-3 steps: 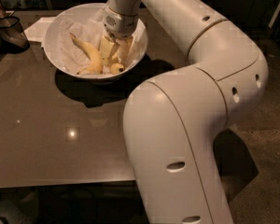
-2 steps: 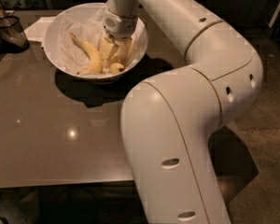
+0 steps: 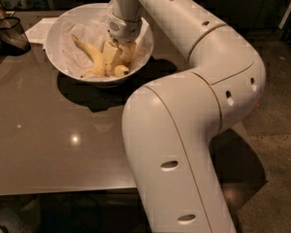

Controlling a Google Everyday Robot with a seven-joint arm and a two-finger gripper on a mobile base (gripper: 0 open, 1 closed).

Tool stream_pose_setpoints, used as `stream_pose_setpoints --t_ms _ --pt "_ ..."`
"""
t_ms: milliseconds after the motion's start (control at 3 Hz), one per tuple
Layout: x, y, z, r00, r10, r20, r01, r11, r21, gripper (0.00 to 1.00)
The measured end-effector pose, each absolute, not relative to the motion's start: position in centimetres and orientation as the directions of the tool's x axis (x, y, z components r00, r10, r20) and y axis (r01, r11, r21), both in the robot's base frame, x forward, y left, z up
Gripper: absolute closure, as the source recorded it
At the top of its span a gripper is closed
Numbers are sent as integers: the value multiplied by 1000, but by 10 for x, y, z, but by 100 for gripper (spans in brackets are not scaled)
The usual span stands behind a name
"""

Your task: Pick banana from white bowl

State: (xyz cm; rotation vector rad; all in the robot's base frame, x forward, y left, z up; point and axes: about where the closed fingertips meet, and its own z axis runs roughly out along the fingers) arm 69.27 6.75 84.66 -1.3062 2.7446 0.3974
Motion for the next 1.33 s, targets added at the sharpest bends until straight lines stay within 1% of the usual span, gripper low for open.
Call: stream_pose_setpoints --t_ms 333,667,1000,1333 --pt "693 67 849 -634 -752 -179 -772 604 199 65" --pt "696 62 849 -647 -739 -190 -762 617 196 88" --pt "701 67 846 -646 -734 -208 -763 617 190 100" --pt "701 67 846 -646 -734 -208 -763 617 190 100"
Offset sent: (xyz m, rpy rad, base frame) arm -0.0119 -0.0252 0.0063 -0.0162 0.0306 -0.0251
